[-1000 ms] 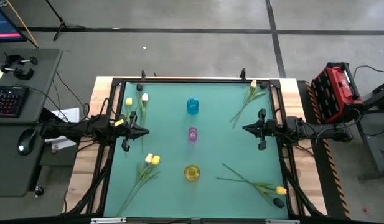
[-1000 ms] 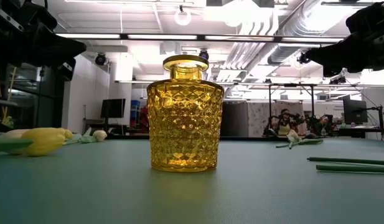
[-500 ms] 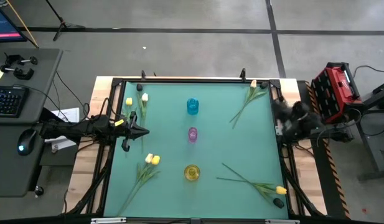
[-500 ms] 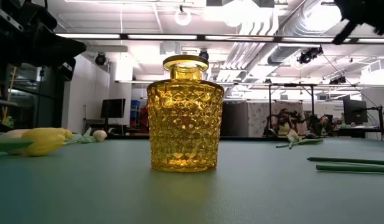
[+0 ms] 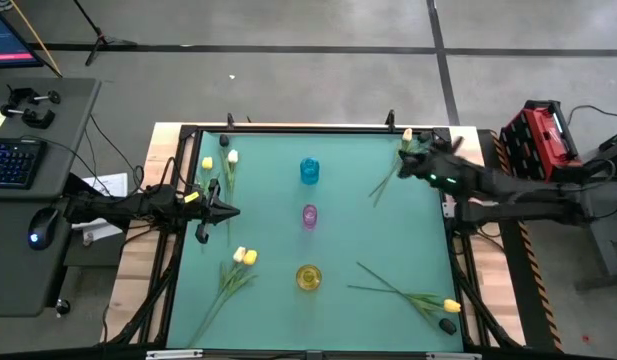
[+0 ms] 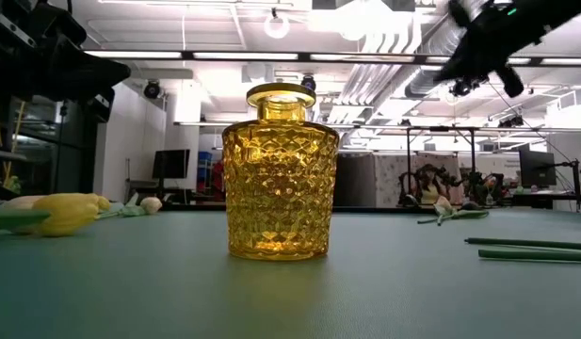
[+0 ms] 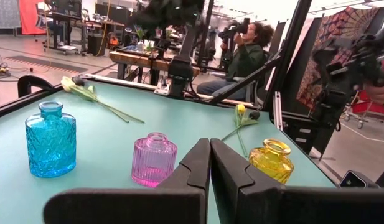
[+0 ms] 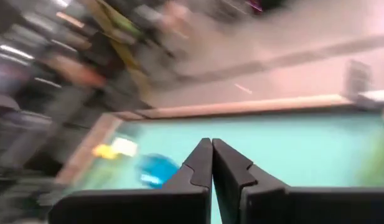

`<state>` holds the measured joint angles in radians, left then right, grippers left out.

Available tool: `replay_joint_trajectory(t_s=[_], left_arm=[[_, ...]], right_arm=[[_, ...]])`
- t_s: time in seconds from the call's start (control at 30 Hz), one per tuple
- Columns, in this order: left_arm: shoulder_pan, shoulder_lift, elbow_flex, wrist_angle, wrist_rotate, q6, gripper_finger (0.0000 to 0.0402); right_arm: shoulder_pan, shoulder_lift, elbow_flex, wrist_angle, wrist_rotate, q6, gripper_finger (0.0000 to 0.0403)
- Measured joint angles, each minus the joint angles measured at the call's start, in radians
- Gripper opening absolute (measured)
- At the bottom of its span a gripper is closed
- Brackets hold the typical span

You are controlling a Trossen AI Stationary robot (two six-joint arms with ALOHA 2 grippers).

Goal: Sort flowers into vase by color
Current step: Put the top right white flower into the blue vase

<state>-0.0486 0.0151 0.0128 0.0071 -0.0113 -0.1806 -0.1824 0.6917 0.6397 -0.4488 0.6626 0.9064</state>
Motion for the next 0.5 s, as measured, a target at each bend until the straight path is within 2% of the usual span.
replay_joint_trajectory(t_s=[0.1,0.23,0.33,0.5], left_arm=[[0.000,0.000,0.000,0.000,0.000,0.000,0.0000],[0.000,0.000,0.000,0.000,0.000,0.000,0.0000],[0.000,0.000,0.000,0.000,0.000,0.000,0.0000],[0.000,0.000,0.000,0.000,0.000,0.000,0.0000]], right_arm=[[-0.140,0.147,0.071,-0.145,-0.106,0.085,0.0000],[-0.325,0.322,0.101,-0.182,-0.269,0.082,0.0019],[-0.430,0.446,0.107,-0.164,-0.355,0.061,0.0063],[-0.532,0.618,0.108,-0.137,-0.437,0.039,0.0165]])
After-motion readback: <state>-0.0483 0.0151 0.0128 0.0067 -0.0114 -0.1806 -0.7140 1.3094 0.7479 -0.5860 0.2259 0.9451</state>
